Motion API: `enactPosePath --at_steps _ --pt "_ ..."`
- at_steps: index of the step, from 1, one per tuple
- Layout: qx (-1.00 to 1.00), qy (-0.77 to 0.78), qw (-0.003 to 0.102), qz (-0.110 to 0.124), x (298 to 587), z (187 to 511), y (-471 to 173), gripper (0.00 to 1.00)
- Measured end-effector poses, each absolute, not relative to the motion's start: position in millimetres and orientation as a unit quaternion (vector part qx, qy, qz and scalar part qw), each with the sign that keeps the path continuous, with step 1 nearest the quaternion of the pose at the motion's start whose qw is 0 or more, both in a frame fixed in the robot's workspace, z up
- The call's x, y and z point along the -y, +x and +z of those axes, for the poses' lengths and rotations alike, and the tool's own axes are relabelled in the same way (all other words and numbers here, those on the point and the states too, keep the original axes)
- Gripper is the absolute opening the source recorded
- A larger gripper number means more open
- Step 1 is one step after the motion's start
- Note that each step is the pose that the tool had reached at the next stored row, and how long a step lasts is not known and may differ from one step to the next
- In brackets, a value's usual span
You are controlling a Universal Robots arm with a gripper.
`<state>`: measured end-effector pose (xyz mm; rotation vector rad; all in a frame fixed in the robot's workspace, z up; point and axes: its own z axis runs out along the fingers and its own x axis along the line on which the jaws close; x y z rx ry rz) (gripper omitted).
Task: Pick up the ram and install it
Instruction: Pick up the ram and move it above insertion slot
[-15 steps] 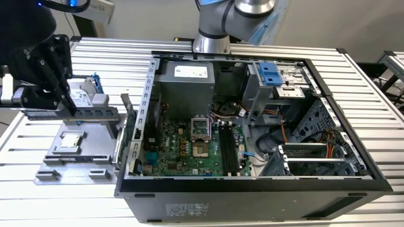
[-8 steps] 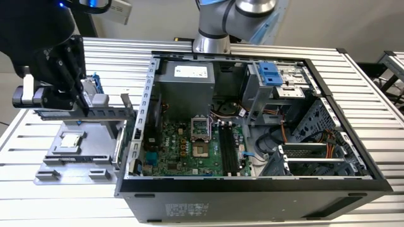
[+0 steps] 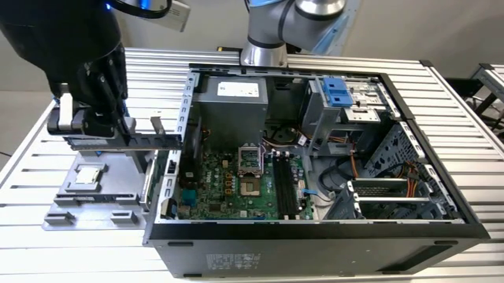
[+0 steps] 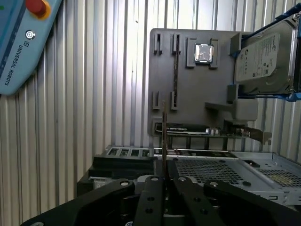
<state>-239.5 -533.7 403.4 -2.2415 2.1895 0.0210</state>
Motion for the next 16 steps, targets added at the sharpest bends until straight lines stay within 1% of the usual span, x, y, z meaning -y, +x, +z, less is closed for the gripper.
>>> enactPosePath --at_steps 16 --pt "-0.699 -0.715 0.004 0.007 533.7 403.5 -184.2 0.00"
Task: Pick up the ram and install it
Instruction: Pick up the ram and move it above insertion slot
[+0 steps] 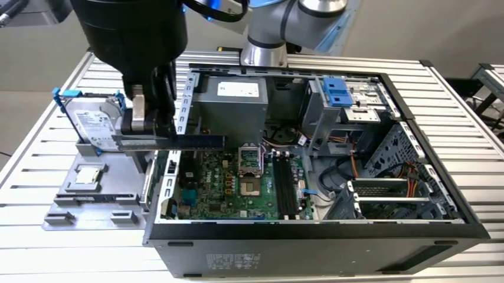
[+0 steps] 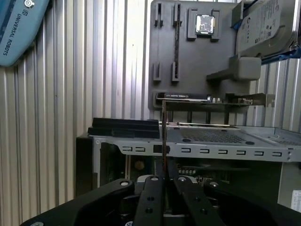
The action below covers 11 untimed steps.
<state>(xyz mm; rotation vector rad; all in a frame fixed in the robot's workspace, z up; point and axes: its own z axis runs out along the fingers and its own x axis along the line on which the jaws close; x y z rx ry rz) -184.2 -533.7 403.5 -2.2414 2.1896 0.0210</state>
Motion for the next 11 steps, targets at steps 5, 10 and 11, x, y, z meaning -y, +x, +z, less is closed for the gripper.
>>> enactPosePath --at_steps 5,10,11 --pt "-0.699 -0.715 0.004 0.007 533.7 403.4 -167.6 0.00" --pt "-0.699 -0.715 0.004 0.007 533.7 403.5 -155.1 0.00" --pt "-0.699 -0.715 0.004 0.007 533.7 403.5 -151.8 0.00"
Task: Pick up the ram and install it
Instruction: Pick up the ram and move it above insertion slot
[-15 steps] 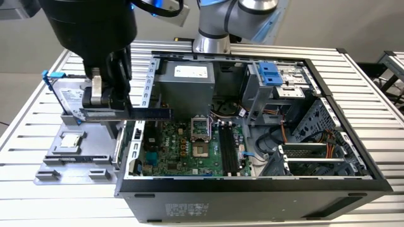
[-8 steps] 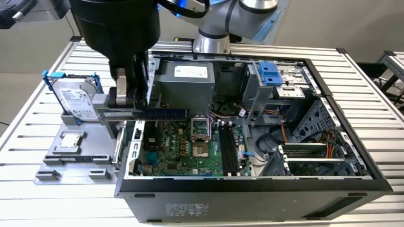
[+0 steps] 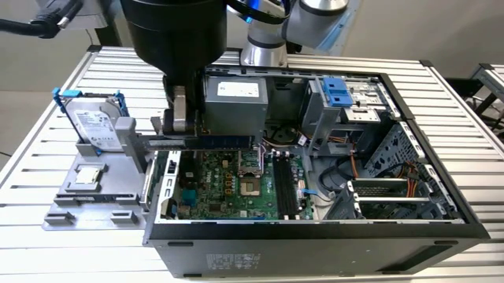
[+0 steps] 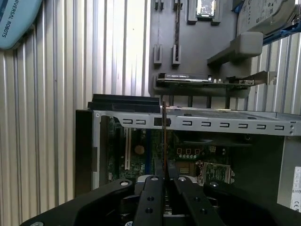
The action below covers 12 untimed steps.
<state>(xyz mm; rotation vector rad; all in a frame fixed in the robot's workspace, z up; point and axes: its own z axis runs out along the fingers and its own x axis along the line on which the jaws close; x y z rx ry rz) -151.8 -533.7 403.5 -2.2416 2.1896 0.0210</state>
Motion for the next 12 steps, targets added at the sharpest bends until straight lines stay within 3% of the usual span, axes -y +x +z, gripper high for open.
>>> enactPosePath --at_steps 12 --pt "-0.699 -0.715 0.004 0.007 533.7 403.4 -106.0 0.00"
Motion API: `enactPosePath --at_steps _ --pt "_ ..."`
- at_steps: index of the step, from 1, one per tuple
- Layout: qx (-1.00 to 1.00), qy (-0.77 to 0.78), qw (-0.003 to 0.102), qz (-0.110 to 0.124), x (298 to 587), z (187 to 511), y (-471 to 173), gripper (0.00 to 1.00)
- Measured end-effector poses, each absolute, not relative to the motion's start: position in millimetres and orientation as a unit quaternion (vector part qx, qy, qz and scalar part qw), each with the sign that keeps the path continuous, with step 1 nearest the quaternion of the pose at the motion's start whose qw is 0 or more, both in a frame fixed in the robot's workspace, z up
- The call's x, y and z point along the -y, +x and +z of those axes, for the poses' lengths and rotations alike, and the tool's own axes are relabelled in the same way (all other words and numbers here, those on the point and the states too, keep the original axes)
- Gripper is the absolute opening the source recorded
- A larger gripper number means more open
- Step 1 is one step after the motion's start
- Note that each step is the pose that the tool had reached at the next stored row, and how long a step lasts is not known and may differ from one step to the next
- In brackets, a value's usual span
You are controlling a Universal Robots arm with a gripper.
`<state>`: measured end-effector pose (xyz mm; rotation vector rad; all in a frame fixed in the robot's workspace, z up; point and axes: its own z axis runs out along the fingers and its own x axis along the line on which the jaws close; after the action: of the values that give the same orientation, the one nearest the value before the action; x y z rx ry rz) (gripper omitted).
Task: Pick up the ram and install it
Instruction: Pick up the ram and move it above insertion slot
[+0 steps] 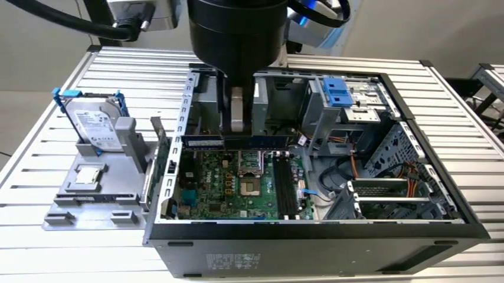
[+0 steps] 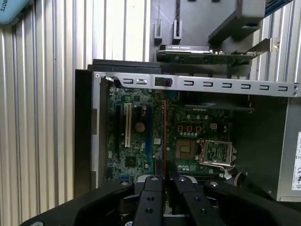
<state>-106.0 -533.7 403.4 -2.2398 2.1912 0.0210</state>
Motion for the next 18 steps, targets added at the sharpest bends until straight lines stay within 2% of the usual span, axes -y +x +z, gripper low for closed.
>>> enactPosePath --at_steps 18 --pt "-0.701 -0.713 0.004 0.007 533.7 403.2 -55.3 0.00"
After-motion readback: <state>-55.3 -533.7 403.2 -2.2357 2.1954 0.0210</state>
